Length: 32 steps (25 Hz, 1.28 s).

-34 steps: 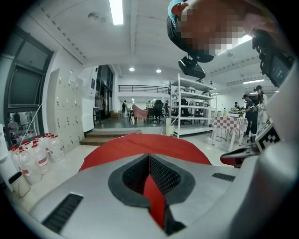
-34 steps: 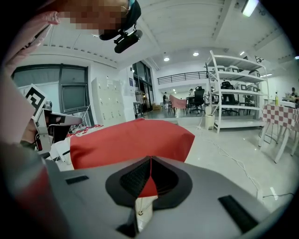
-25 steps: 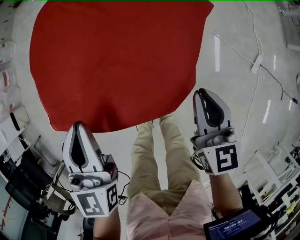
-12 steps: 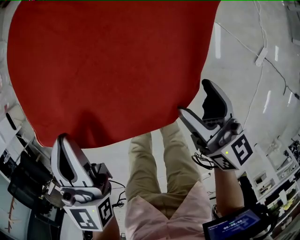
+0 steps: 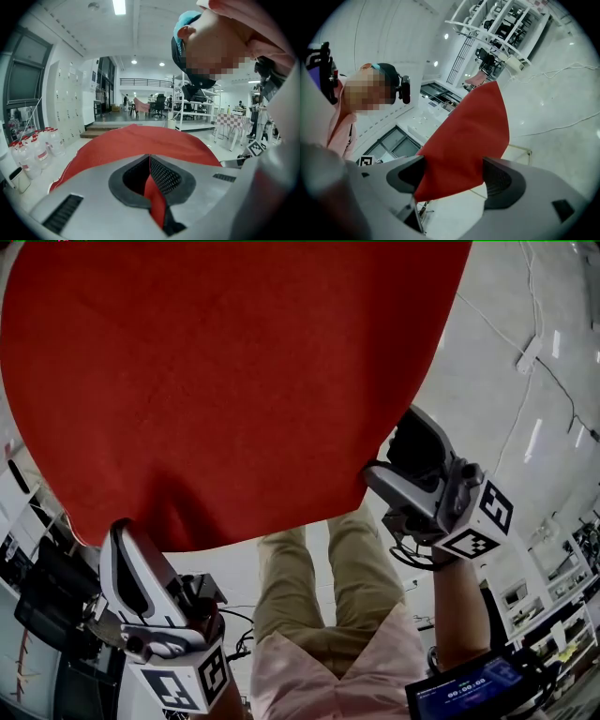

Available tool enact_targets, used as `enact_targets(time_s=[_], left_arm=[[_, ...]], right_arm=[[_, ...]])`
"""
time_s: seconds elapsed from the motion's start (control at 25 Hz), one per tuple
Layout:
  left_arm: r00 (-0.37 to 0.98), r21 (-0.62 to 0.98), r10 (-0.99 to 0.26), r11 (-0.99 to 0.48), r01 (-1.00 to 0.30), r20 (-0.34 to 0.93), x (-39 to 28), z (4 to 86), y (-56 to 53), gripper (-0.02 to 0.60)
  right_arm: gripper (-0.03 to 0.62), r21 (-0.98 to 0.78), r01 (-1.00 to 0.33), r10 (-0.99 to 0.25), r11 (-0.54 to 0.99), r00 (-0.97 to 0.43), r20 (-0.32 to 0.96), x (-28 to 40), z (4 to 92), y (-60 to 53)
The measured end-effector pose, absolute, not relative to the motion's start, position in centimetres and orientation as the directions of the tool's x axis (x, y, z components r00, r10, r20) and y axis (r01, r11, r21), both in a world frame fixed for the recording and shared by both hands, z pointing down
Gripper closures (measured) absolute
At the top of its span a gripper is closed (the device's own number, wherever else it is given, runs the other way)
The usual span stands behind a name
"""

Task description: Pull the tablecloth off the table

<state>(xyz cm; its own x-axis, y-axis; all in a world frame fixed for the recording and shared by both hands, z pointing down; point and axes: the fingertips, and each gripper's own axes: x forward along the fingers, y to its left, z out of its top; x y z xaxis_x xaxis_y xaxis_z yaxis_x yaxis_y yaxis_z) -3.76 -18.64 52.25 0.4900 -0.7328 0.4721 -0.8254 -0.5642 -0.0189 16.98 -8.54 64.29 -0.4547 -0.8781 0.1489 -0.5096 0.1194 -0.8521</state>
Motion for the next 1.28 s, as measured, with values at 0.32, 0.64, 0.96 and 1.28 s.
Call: enact_targets(time_s=[0.32, 0.64, 0.96, 1.28], left_arm=[[0.487, -0.01, -0.736, -0.556, -0.831, 0.471, -4.3, 52.2, -19.0, 0.555], [0.477, -0.001, -0.74, -0.543, -0.84, 0.474, -4.6, 52.2, -18.9, 0.555], [0.49, 0.005, -0.749, -0.545, -0.838, 0.446, -5.4, 50.4, -18.8, 0.555], [0.511, 0.003, -0.735, -0.569, -0.822, 0.446, -6.6, 50.0, -18.5, 0.555]], right_arm=[[0.22, -0.893, -0.448, -0.884, 0.045, -0.433, 0.173, 17.7, 66.4, -8.1], [0.226, -0.965, -0.199, -0.872, 0.169, -0.487, -0.052, 15.8, 62.7, -9.2], [0.284, -0.966, -0.136, -0.881, 0.219, -0.453, -0.136, 15.6, 58.1, -8.8], [0.247, -0.978, -0.208, -0.916, 0.003, -0.393, 0.081, 15.0, 62.6, -5.5]])
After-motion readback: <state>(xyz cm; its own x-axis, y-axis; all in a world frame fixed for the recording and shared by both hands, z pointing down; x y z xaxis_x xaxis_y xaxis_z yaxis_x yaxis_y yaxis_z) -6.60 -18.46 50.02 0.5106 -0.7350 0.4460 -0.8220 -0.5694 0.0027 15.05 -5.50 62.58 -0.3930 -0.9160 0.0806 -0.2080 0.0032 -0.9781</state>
